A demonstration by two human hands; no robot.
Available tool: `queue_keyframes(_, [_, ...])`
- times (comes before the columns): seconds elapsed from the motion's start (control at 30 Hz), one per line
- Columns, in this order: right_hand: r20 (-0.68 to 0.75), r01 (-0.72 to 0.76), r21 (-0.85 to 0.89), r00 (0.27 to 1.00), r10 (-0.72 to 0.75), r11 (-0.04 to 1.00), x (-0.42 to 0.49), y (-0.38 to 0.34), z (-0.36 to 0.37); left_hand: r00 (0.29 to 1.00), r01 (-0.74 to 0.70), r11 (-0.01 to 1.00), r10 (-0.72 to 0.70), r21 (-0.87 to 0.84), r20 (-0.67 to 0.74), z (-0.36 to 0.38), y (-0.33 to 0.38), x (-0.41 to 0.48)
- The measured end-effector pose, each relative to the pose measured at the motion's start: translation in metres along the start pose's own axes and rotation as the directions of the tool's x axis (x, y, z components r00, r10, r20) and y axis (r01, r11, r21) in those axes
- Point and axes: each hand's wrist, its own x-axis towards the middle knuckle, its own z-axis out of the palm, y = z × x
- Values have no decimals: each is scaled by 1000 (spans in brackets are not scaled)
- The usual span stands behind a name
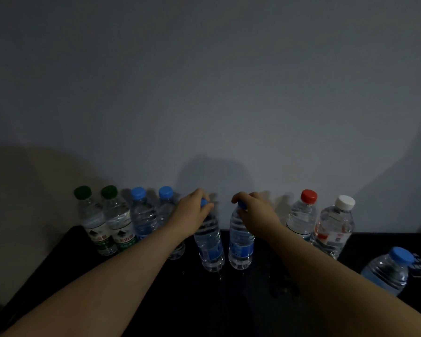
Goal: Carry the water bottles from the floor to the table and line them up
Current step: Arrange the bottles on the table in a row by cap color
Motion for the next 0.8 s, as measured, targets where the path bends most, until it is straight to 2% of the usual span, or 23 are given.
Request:
queue_keyframes(0.13, [-12,-3,6,1000,3,1000,0,2,0,999,-7,998,4,62,37,-1,-5,-2])
queue_keyframes(0.27, [-6,4,17,1000,-4,1000,2,4,-1,975,-51,927,-35,372,219,-10,-4,3])
queue_keyframes(0.37, [-2,9,19,1000,-9,1000,3,2,0,964,-99,848,-47,521,260,-14,-1,5])
queue_keyframes(0.5, [-3,23,22,1000,-22,1000,1,0,1,956,-70,912,-54,404,289,-9,3,4])
queue_keyframes(0.67, [-9,25,31,1000,-25,999,-4,2,-1,985,-27,964,-20,263,174,-10,4,7])
queue_keyframes(0.8, [-13,29,42,1000,-29,999,-7,3,-2,990,37,984,-60,177,126,-12,6,9])
